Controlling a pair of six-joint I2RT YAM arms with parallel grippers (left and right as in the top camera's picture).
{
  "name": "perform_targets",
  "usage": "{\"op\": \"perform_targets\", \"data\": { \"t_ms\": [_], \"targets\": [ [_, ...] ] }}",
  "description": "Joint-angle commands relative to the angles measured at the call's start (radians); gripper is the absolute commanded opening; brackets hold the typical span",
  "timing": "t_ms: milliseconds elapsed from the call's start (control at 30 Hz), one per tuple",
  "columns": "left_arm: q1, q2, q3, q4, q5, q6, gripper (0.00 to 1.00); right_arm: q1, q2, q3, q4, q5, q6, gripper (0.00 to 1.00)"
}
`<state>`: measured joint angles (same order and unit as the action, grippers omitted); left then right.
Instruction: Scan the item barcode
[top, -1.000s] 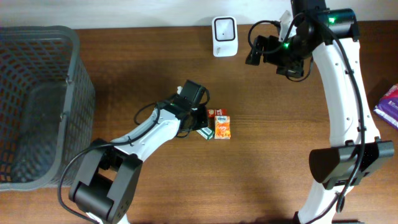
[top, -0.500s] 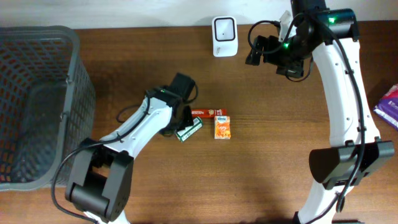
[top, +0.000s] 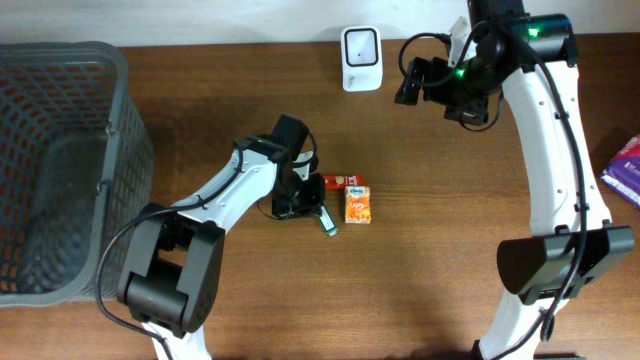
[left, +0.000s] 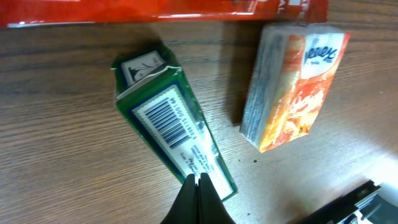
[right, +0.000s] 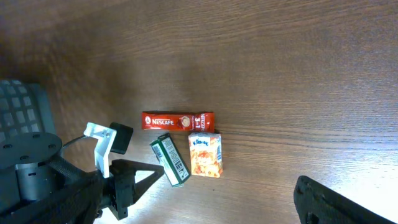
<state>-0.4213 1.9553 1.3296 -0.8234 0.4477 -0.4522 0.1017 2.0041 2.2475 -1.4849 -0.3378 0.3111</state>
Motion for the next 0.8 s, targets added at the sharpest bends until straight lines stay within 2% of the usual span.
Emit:
{"op": "perform_targets", "data": {
  "t_ms": [0,33,67,100,233,267,333,400,433,500,533,667,733,767],
  "targets": [
    [-0.002,0.006,0.045,-0.015,0.034,0.079,0.0,0.003,0.001,0.0,0.001,0.01,-0.007,0.99],
    [-0.002,0.006,0.074,-0.043,0.005,0.079,0.17,0.003,0.001,0.0,0.001,0.01,-0.007,0.98],
    [-0.002,0.006,0.076,-0.054,-0.029,0.063,0.71,0.003,0.001,0.0,0.001,0.01,-0.007,0.99],
    [-0.002,0.007,0.076,-0.08,-0.092,0.024,0.99,0.003,0.001,0.0,0.001,0.01,-0.007,0.99],
    [-0.061,0.018,0.06,-0.068,-0.203,-0.142,1.0,0.003,0.001,0.0,0.001,0.01,-0.007,0.99],
    [-0.08,0.026,0.059,-0.052,-0.221,-0.166,0.96,0.003,0.001,0.0,0.001,0.01,-0.007,0.99],
    [-0.132,0.031,0.059,-0.007,-0.267,-0.211,0.79,0.003,0.001,0.0,0.001,0.01,-0.007,0.99],
    [-0.14,0.035,0.058,-0.007,-0.336,-0.263,0.73,0.003,0.001,0.0,0.001,0.01,-0.007,0.99],
    [-0.125,0.045,0.058,-0.013,-0.336,-0.263,0.65,0.003,0.001,0.0,0.001,0.01,-0.007,0.99],
    [-0.118,0.079,0.058,-0.034,-0.279,-0.262,0.62,0.003,0.001,0.0,0.001,0.01,-0.007,0.99],
    [-0.119,0.102,0.058,-0.028,-0.256,-0.262,0.56,0.003,0.001,0.0,0.001,0.01,-0.007,0.98],
    [-0.116,0.106,0.058,-0.023,-0.253,-0.262,0.23,0.003,0.001,0.0,0.001,0.01,-0.007,0.99],
    [-0.114,0.105,0.063,-0.022,-0.205,-0.211,0.2,0.003,0.001,0.0,0.001,0.01,-0.007,0.99],
    [-0.107,0.105,0.08,-0.023,-0.13,-0.137,0.18,0.003,0.001,0.0,0.001,0.01,-0.007,0.99]
  ]
}}
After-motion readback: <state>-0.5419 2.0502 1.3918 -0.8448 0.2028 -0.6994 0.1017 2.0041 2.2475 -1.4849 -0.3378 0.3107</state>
